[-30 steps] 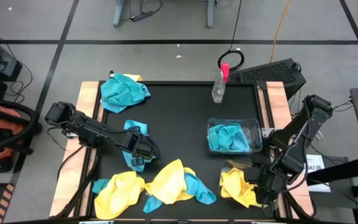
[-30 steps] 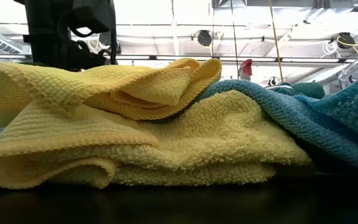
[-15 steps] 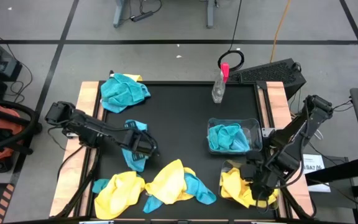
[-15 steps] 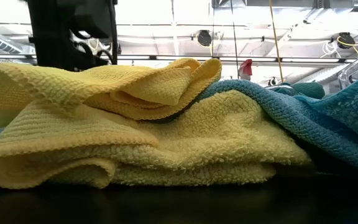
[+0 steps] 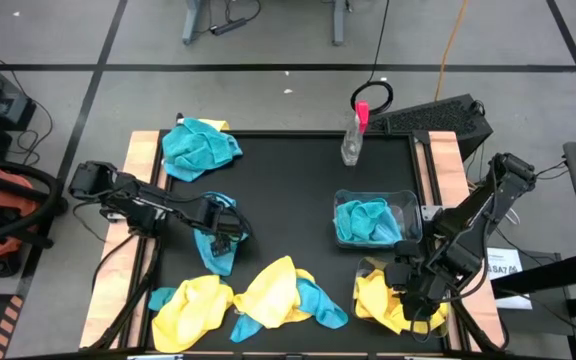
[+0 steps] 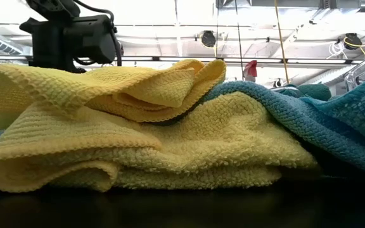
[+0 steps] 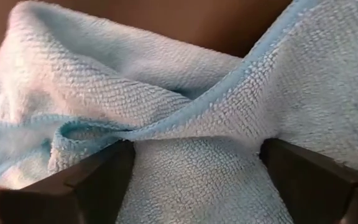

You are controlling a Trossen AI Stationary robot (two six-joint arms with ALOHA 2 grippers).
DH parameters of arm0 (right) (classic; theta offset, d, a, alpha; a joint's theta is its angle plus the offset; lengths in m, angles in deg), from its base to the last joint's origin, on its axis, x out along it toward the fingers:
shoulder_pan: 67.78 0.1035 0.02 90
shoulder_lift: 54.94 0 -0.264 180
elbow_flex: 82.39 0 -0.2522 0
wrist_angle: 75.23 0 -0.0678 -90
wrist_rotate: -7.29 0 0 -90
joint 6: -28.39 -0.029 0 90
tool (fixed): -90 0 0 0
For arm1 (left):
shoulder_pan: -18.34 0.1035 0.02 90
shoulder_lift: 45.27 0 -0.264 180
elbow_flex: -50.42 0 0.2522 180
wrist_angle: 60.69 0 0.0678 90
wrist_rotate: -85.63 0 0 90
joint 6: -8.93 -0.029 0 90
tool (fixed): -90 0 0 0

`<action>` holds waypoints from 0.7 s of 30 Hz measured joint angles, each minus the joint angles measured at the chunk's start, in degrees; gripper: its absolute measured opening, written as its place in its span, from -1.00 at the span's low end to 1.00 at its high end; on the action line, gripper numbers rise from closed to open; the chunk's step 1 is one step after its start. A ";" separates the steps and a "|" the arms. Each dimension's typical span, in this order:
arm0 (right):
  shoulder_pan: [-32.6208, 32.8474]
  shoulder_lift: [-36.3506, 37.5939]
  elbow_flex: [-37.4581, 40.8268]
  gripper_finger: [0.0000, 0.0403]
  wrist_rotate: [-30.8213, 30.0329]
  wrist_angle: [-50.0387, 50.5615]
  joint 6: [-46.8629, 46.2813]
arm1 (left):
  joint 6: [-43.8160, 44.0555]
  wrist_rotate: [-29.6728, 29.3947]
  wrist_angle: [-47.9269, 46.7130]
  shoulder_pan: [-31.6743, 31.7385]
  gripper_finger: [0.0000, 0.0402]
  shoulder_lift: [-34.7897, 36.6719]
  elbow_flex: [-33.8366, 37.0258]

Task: Sort microfiber towel by color & place in baskets
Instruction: Put the blue towel into the top transparent bin

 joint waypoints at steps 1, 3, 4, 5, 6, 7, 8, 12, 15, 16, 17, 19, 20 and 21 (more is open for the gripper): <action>0.00 0.00 0.00 0.07 -0.12 0.00 0.16 | -0.57 0.73 0.51 0.04 0.69 -0.02 0.01; 0.00 0.00 0.00 0.07 -0.61 0.00 0.17 | -1.74 2.41 2.12 0.03 0.52 -0.14 -0.07; 0.01 0.00 0.00 0.07 -1.08 0.00 0.18 | -2.09 3.07 3.11 -0.01 0.41 -0.22 -0.15; 0.00 0.00 0.00 0.07 -1.42 0.00 0.18 | -2.83 3.66 3.63 -0.03 0.29 -0.28 -0.15; 0.00 0.00 0.00 0.07 -1.51 0.00 0.20 | -3.12 4.25 3.91 -0.03 0.16 -0.28 -0.13; 0.00 0.00 0.00 0.07 -1.57 0.00 0.20 | -3.47 4.90 4.21 -0.05 0.01 -0.31 -0.13; 0.00 0.00 0.00 0.07 -1.59 0.00 0.20 | -4.08 5.47 4.42 -0.05 -0.14 -0.35 -0.13; 0.00 0.00 0.00 0.07 -1.66 0.00 0.20 | -5.99 6.73 5.46 -0.08 -0.79 -0.35 -0.14; 0.00 0.00 0.00 0.07 -1.66 0.00 0.20 | -6.37 6.71 5.51 -0.07 -0.89 -0.35 -0.15; 0.00 0.00 0.00 0.07 -1.66 0.00 0.20 | -6.47 6.50 5.51 -0.10 -0.88 -0.35 -0.15; 0.00 0.00 0.00 0.07 -1.66 0.00 0.20 | -6.76 6.34 5.45 -0.10 -0.88 -0.38 -0.22; 0.00 0.00 0.00 0.07 -1.67 0.00 0.46 | -7.38 5.68 4.90 -0.22 -0.89 -0.48 -1.00; -0.03 0.00 0.00 0.07 -1.77 0.00 0.75 | -7.60 4.79 4.64 -0.42 -0.90 -0.55 -1.63; -0.11 0.00 0.00 0.07 -2.06 0.00 1.03 | -8.14 4.02 4.42 -0.51 -0.91 -0.65 -2.48</action>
